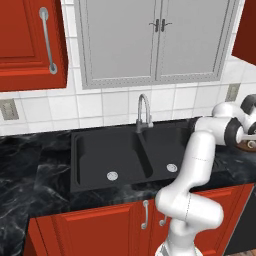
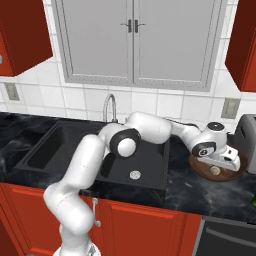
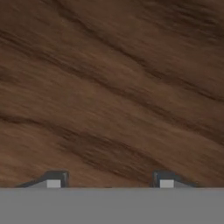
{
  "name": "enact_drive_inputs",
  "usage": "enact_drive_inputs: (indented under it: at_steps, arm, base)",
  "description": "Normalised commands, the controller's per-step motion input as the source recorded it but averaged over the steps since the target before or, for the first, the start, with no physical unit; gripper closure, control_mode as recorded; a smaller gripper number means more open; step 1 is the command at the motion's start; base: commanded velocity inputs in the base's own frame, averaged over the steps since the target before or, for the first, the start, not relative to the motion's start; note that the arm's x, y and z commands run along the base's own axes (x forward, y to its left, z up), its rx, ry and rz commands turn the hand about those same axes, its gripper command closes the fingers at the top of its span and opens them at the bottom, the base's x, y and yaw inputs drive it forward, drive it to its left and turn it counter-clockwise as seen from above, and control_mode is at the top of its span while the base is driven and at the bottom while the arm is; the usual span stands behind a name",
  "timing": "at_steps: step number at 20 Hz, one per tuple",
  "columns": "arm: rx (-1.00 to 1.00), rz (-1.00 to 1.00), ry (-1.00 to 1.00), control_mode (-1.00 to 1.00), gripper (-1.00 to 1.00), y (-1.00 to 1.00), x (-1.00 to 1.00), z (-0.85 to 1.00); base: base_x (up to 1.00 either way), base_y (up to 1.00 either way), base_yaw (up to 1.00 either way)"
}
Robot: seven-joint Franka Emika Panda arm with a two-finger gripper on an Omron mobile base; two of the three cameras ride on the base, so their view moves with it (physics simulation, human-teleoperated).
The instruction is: Pick the mushroom from the sink and place it in the bowl. Then pick the bowl and place it in the microwave. Then close the microwave door and press the start button.
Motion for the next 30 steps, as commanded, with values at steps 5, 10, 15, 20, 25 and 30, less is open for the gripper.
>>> enact_drive_inputs:
  at_steps: [5, 10, 15, 20, 25, 30]
  arm:
    - [0.02, 0.0, -0.05, -1.0, -1.0, 0.05, -0.02, 0.04]
    - [-0.02, 0.03, -0.04, -1.0, -1.0, 0.64, -0.34, 0.33]
    - [-0.17, 0.12, 0.0, -1.0, -1.0, 1.0, -0.4, 0.31]
    - [-0.31, 0.13, 0.01, -1.0, -1.0, 0.94, -0.13, 0.0]
    - [-0.25, 0.16, 0.01, -1.0, -1.0, 0.21, 0.0, -0.05]
    - [-0.14, 0.13, 0.03, -1.0, -1.0, -0.04, 0.14, -0.01]
  base:
    - [0.0, 0.0, 0.0]
    - [0.0, 0.0, 0.0]
    - [0.0, 0.0, 0.0]
    - [0.0, 0.0, 0.0]
    - [0.0, 0.0, 0.0]
    - [0.0, 0.0, 0.0]
